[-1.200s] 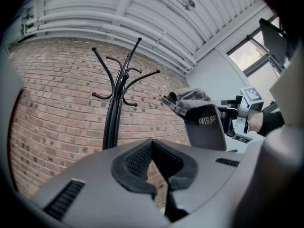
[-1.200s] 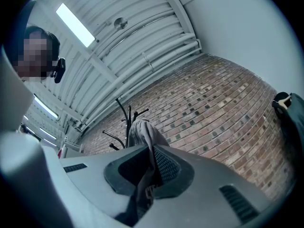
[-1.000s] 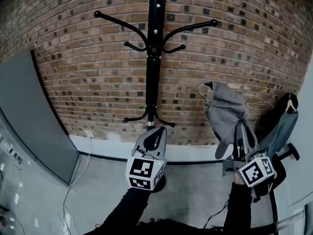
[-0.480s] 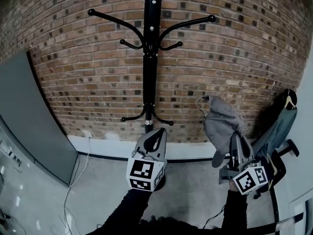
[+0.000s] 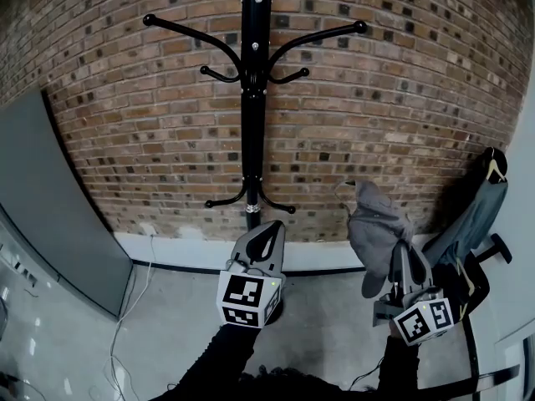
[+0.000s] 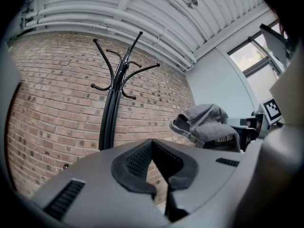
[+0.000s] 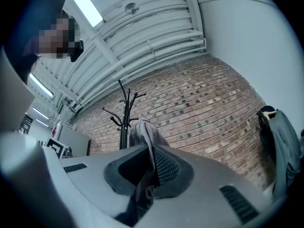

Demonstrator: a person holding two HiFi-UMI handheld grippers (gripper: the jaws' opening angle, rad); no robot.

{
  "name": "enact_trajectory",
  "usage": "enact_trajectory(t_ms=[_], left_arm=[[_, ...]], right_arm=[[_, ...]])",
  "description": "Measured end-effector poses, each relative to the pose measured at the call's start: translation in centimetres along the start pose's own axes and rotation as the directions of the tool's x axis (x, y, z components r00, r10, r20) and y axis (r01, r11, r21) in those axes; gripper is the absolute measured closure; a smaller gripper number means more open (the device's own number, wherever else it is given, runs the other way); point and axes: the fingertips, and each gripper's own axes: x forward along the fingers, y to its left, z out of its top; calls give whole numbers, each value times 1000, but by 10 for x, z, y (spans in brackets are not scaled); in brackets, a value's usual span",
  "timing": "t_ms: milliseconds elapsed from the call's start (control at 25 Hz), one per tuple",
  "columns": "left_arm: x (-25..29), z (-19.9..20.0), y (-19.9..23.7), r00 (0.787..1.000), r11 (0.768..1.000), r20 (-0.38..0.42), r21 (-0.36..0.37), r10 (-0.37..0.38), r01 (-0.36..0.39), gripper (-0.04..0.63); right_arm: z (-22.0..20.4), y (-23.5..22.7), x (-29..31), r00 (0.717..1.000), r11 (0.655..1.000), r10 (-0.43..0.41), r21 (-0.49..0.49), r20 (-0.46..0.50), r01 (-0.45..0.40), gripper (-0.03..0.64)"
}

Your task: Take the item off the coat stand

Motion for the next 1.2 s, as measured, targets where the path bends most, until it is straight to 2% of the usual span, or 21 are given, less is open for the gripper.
enact_trajectory(t_ms=[360,1200], left_arm=[[3,-2,2,1000,1000,0,11,-13,13,588],[2,2,8,1000,1000,9,1,7,-7,589]], right_arm=[[0,-9,-1,1000,1000,-23,18,13,23,589],[6,-17,-2,999,999,-49,-7,19,50,589]])
